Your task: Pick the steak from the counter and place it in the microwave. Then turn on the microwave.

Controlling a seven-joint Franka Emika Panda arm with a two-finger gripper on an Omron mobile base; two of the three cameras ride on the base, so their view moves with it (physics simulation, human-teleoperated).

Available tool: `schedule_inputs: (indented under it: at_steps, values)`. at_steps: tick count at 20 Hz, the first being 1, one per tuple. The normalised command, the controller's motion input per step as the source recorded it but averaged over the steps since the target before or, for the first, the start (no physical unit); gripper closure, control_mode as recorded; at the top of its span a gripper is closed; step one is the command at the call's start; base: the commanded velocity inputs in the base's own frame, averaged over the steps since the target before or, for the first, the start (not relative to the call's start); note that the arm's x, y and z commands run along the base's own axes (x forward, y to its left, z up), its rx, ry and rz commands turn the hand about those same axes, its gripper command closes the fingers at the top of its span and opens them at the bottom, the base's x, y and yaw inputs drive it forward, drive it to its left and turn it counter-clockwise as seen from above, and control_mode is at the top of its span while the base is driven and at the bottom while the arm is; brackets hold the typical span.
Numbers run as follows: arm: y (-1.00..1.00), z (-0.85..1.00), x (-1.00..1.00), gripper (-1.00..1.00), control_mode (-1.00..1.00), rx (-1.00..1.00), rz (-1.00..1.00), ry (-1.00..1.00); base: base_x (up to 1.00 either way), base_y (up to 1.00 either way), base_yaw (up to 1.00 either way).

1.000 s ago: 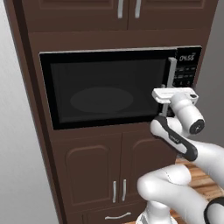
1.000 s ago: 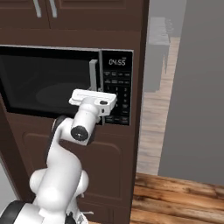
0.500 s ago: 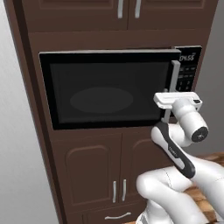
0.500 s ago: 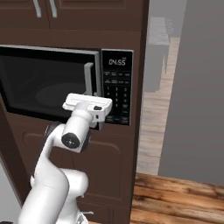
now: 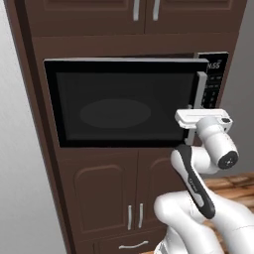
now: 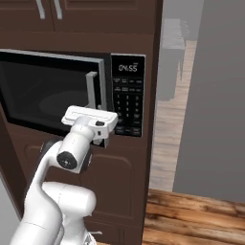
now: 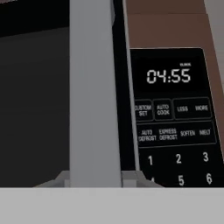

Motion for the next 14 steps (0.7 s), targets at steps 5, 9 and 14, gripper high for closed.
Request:
schedule_inputs:
  at_steps: [5,9,14]
  values:
    - [0.05,0.00,-0.30,1.00,-1.00,0.00,0.00,0.00,0.00,0.00,0.00]
    - [0.05,0.00,-0.27,1.00,-1.00,0.00,0.00,0.00,0.00,0.00,0.00]
    - [0.06,0.00,-0.35,1.00,-1.00,0.00,0.00,0.00,0.00,0.00,0.00]
